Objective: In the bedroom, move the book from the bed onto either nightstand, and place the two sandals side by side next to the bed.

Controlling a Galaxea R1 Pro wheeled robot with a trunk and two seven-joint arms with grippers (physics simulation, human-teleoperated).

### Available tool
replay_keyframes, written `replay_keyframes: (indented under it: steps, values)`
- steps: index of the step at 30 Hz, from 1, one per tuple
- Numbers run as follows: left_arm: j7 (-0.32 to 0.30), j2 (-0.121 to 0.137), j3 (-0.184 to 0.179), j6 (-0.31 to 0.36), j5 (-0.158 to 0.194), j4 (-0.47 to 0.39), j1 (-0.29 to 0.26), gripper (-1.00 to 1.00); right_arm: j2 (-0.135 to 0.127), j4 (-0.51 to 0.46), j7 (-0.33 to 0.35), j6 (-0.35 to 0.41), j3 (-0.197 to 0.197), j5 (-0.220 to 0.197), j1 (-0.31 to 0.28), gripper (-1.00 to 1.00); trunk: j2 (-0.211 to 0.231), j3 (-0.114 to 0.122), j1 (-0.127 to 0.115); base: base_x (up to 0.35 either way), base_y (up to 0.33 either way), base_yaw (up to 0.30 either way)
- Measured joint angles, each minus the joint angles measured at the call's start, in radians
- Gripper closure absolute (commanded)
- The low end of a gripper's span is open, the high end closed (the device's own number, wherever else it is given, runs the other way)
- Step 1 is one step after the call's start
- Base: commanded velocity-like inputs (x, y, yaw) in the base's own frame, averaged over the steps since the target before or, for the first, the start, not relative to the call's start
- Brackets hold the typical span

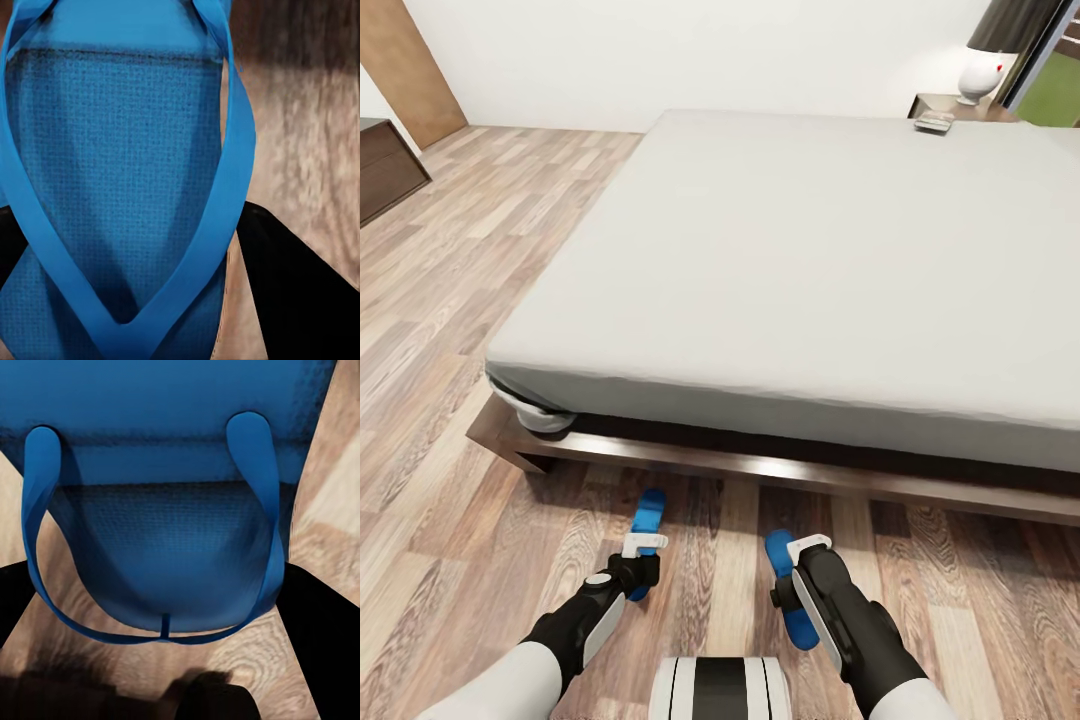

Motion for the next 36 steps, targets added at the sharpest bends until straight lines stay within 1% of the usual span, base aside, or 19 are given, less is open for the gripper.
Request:
replay_keyframes:
  steps: [2, 6, 10, 15, 18, 23, 30, 36]
  values:
    - [0.0, 0.002, 0.0, 0.0, 0.001, 0.0, 0.0, 1.0, 0.0, 0.0, 0.0, 0.0, 0.0, 0.0, 0.0, 1.0, 0.0, -0.008, 0.001, 0.0, 0.0, 0.0]
    - [0.0, 0.004, 0.0, -0.001, 0.001, -0.001, 0.0, 1.0, 0.0, 0.0, 0.0, 0.0, 0.0, 0.0, 0.0, 1.0, -0.001, -0.008, 0.001, 0.0, 0.0, 0.0]
    - [0.0, 0.004, 0.0, -0.001, 0.001, -0.002, 0.0, 1.0, 0.0, 0.0, 0.0, 0.0, 0.0, 0.0, 0.0, 1.0, -0.001, -0.023, 0.003, 0.0, 0.0, 0.0]
    - [0.001, 0.004, 0.0, -0.001, 0.001, -0.008, 0.0, 1.0, 0.0, 0.0, 0.0, 0.0, 0.0, 0.001, 0.0, 1.0, -0.001, -0.023, 0.003, 0.0, 0.0, 0.0]
    - [0.001, 0.004, -0.002, -0.001, 0.0, -0.028, 0.001, 1.0, 0.0, 0.0, 0.0, 0.0, 0.0, 0.0, 0.0, 1.0, -0.001, -0.023, 0.003, 0.0, 0.0, 0.0]
    - [-0.002, 0.005, -0.002, 0.001, 0.0, -0.04, 0.001, 1.0, 0.0, 0.0, 0.0, 0.0, 0.0, 0.0, 0.0, 1.0, -0.003, -0.043, 0.005, 0.0, 0.0, 0.0]
    - [-0.003, 0.005, -0.003, 0.0, 0.0, -0.043, 0.001, 1.0, 0.0, 0.0, 0.0, 0.0, 0.0, 0.0, 0.0, 1.0, -0.003, -0.043, 0.005, 0.0, 0.0, 0.0]
    - [-0.004, 0.005, -0.002, 0.0, 0.0, -0.043, 0.002, 1.0, 0.0, 0.0, 0.0, 0.0, 0.0, 0.0, 0.0, 1.0, -0.004, -0.066, 0.008, 0.0, 0.0, 0.0]
